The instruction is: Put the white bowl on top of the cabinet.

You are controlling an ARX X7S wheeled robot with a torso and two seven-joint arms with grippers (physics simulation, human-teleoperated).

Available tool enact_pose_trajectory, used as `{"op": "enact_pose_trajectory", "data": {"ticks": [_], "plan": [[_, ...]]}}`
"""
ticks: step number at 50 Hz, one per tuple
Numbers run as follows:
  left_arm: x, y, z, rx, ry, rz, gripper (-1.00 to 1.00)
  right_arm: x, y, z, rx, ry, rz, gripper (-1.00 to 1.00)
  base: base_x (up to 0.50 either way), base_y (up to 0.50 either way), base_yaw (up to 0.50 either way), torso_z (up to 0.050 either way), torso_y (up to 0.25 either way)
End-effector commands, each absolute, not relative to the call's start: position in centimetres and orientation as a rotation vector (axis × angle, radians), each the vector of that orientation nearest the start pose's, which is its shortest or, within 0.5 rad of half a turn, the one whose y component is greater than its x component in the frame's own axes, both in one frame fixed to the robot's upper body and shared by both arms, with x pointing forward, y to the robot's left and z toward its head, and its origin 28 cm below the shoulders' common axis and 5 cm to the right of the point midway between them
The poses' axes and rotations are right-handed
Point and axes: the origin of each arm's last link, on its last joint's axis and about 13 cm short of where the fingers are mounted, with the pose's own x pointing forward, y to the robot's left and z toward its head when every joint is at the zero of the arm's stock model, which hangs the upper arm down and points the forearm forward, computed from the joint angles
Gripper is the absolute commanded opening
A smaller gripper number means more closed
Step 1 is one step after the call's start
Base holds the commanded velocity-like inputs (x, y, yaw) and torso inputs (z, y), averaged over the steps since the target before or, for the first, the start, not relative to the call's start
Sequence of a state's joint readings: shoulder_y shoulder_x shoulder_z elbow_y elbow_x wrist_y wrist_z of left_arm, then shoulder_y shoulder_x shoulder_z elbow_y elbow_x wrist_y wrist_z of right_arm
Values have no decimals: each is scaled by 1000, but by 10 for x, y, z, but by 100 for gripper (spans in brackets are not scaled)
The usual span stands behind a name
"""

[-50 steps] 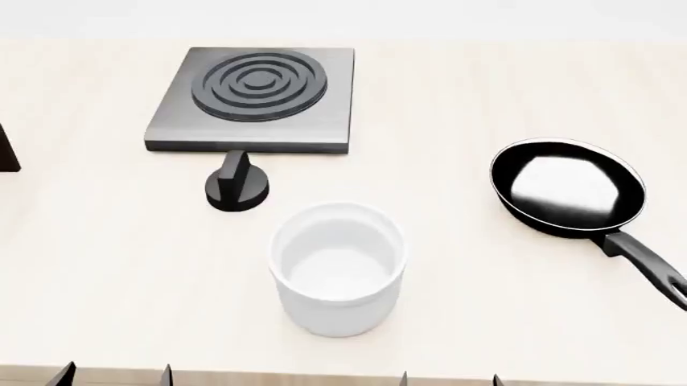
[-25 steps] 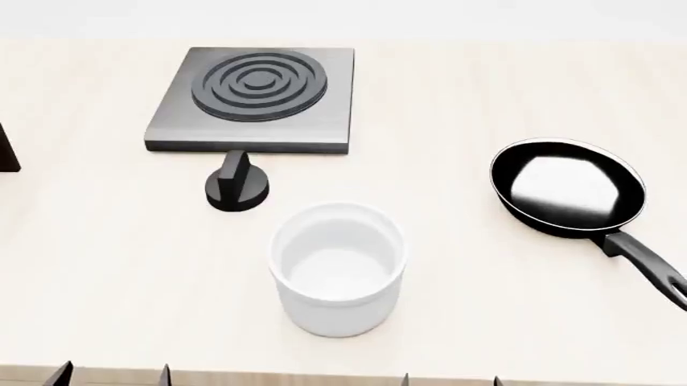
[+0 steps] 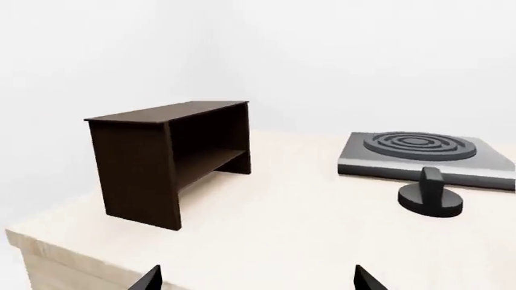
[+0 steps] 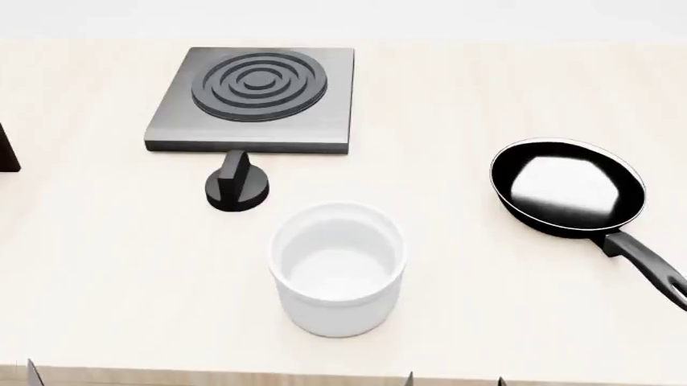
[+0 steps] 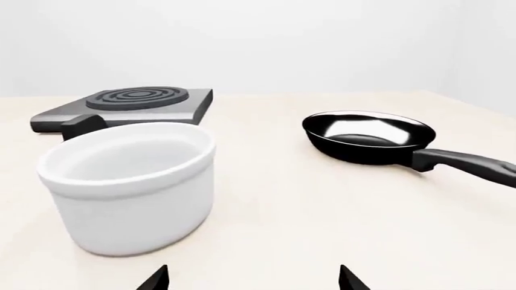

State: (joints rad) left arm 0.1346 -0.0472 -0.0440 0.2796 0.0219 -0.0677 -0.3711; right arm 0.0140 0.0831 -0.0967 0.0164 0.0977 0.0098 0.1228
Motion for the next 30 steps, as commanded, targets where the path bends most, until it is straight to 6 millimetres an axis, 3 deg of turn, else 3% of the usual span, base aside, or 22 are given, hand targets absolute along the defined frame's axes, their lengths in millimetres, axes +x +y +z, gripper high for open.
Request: {"op": "enact_pose_trajectory", "data": {"ticks": [1, 6, 7, 12, 13, 30], "plan": [[154, 246, 63, 29, -132, 743, 100, 212, -97, 11, 15, 24, -34, 100, 0, 0, 0, 0, 0], [140, 255, 69, 65, -139, 897, 100, 213, -97, 11, 18, 26, -35, 100, 0, 0, 0, 0, 0], [116, 267, 79, 88, -137, 1091, 100, 213, -97, 11, 19, 27, -37, 100, 0, 0, 0, 0, 0], [103, 272, 81, 131, -121, 1184, 100, 212, -97, 11, 18, 27, -38, 100, 0, 0, 0, 0, 0], [71, 287, 69, 129, -30, 1416, 100, 213, -97, 11, 20, 30, -37, 100, 0, 0, 0, 0, 0], [69, 290, 58, 122, 73, 1563, 100, 213, -97, 11, 27, 38, -42, 100, 0, 0, 0, 0, 0]]}}
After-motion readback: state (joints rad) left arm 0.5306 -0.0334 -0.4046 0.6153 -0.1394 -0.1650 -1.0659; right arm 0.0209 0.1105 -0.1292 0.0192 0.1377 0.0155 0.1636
